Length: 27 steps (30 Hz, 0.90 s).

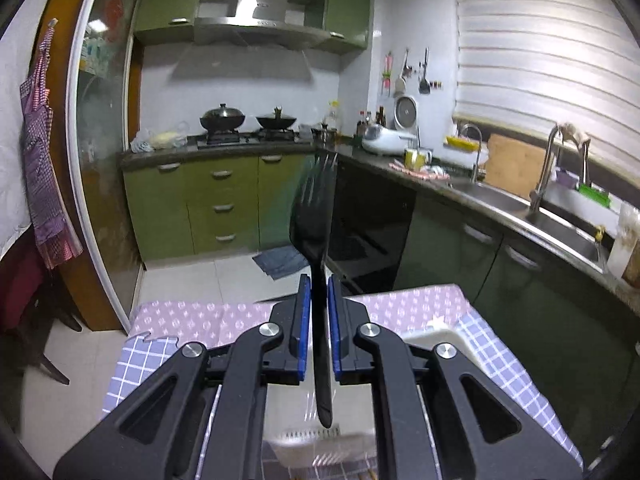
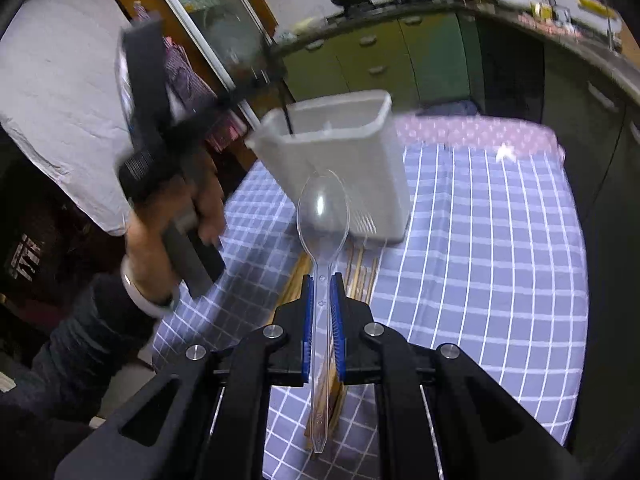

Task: Organize utensils
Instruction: 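Drop the fork into the white holder with the left tool while the right lifts the spoon, then lower the clear spoon into the white holder and open the right tool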

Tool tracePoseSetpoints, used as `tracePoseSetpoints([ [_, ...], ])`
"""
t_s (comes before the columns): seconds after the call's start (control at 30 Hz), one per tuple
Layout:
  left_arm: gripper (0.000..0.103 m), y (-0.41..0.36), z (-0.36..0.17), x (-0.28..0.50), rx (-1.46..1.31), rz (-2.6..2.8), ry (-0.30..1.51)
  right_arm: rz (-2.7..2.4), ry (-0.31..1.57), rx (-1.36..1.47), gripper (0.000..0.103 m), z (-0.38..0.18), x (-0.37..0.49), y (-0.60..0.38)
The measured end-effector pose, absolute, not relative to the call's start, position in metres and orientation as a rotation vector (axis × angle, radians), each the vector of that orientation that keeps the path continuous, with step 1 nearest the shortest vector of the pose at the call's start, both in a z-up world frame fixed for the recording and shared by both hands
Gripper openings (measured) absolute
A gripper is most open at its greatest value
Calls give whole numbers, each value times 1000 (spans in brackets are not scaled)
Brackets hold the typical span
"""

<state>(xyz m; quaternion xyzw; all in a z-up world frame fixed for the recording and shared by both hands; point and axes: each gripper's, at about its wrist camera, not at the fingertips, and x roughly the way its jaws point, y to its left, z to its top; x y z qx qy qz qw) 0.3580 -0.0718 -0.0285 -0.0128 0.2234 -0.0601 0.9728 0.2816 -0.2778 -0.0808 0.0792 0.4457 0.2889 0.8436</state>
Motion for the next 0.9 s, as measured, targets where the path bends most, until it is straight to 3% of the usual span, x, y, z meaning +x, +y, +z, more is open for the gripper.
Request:
tracePoseSetpoints([
  [0.13, 26, -73, -33, 350, -7, -135, 466, 599, 879, 153, 10, -52, 289, -277],
  [0.33, 31, -56, -15, 327, -32, -139, 438, 546, 748, 185, 10, -7, 321, -279],
  [0.43, 45, -42, -4, 309, -55, -124, 424, 506, 625, 217, 10, 22, 344, -276],
  [0.67, 45, -26, 0, 264, -7, -126, 439, 367, 431, 221, 10, 36, 401, -253],
  [0.9, 45, -21, -5, 243, 37, -141, 459, 340, 487, 193, 10, -12, 418, -245],
])
